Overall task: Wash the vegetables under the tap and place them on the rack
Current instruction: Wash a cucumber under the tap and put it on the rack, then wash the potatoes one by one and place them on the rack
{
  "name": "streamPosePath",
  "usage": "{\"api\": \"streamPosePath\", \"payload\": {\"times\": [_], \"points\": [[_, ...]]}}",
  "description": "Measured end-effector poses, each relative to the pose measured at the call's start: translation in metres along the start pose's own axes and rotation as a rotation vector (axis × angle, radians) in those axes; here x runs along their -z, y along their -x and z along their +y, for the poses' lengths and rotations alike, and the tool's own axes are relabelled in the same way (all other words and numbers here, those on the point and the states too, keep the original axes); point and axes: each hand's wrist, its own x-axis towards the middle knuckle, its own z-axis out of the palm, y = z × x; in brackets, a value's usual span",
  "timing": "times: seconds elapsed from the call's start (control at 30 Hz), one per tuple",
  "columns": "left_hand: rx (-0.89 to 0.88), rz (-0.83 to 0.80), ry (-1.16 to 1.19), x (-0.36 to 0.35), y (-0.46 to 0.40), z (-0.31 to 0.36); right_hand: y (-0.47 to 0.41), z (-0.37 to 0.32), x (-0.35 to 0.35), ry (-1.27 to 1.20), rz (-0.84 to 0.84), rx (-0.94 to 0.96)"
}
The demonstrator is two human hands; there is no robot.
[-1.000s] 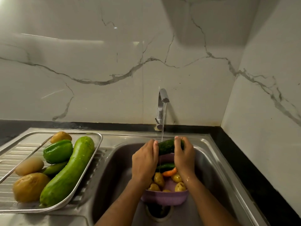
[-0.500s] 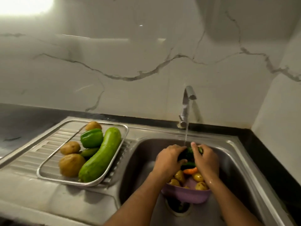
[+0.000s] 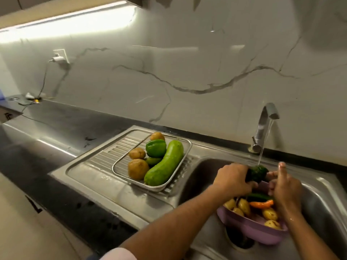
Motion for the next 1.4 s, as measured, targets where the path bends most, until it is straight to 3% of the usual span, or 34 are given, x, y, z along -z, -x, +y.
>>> {"api": "streamPosePath", "payload": {"times": [0.17, 0.5, 0.8, 1.03, 1.2, 1.4], "points": [[0.116, 0.053, 0.025, 0.075, -0.003, -0.03, 0.0, 0.005, -0.001, -0.065, -0.028, -0.036], [0.619, 0.193, -0.147, 0.226, -0.003, -0.182, 0.0, 0.009, -0.003, 0.054, -0.121, -0.012], [0.705, 0.072, -0.269, 0.225, 0.012, -0.222, 0.0, 0.013, -0.005, 0.117, -0.169, -0.053], [0.864, -0.196, -0.124, 0.238, 0.013, -0.231, 0.001, 0.012, -0.006, 0.141, -0.222, -0.098], [0.852, -0.141, -0.111, 0.236, 0.021, -0.241, 0.003, 0.009, -0.006, 0.157, -0.243, -0.105], [0.852, 0.046, 0.141, 0.222, 0.029, -0.246, 0.005, 0.007, -0.002, 0.142, -0.247, -0.106]]}}
